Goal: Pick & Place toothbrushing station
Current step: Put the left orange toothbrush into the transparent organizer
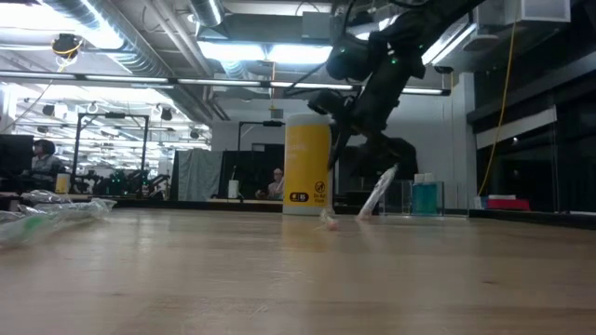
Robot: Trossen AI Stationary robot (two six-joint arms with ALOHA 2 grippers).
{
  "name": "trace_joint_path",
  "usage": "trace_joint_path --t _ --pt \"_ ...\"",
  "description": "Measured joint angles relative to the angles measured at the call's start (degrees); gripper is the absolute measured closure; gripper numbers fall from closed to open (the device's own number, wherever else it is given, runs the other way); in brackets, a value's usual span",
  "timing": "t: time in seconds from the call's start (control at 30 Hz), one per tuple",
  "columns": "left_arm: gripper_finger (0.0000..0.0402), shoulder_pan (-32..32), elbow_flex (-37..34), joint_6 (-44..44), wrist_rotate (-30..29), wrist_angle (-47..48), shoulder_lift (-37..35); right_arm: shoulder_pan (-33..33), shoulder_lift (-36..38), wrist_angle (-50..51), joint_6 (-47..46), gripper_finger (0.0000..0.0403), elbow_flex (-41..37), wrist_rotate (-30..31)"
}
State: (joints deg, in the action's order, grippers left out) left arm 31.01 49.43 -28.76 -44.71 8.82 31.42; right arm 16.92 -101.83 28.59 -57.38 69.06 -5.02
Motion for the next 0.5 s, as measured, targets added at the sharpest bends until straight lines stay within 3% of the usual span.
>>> trace_joint_path --t 0.5 --pt "0.0394 0.0 0.0 0.6 2.9 -1.7 0.0 2.7 -7.9 1.0 2.6 0.0245 5.1 -1.6"
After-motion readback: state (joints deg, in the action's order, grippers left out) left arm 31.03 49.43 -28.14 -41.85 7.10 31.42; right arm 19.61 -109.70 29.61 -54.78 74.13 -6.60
